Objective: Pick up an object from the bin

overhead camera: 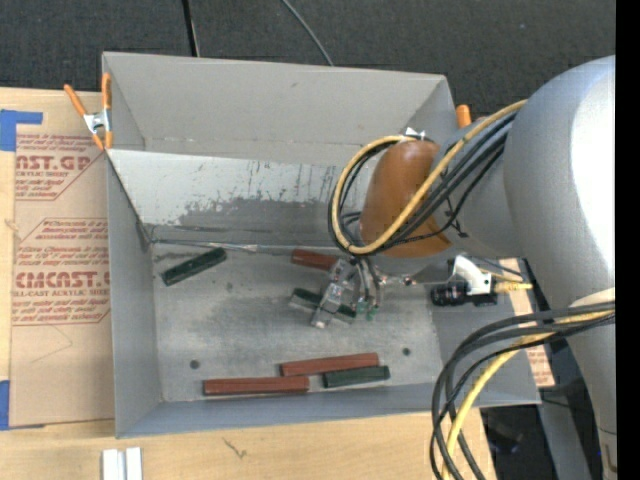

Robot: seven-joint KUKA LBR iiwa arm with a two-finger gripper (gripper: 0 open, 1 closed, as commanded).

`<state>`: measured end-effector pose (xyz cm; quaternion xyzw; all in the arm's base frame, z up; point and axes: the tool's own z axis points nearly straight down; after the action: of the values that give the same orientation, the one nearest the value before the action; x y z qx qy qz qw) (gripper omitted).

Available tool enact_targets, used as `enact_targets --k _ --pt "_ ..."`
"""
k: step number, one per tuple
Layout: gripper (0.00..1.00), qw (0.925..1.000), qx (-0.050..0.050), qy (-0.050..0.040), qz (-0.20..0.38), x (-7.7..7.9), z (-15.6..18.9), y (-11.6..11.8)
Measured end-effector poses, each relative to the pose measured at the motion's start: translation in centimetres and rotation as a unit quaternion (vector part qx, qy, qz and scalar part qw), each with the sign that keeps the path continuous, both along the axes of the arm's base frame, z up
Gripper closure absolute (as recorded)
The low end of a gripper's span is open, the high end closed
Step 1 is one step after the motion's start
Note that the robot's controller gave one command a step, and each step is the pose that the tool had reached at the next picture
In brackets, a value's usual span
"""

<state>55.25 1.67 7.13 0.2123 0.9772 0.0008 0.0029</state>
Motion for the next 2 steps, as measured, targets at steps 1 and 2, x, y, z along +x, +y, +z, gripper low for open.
enact_targets --k 1,2 --pt "1.0 1.0 0.0 0.0001 0.0 0.01 0.04 0.0" --pt "1.0 1.0 0.0 0.0014 0.0 -0.02 0.17 0.01"
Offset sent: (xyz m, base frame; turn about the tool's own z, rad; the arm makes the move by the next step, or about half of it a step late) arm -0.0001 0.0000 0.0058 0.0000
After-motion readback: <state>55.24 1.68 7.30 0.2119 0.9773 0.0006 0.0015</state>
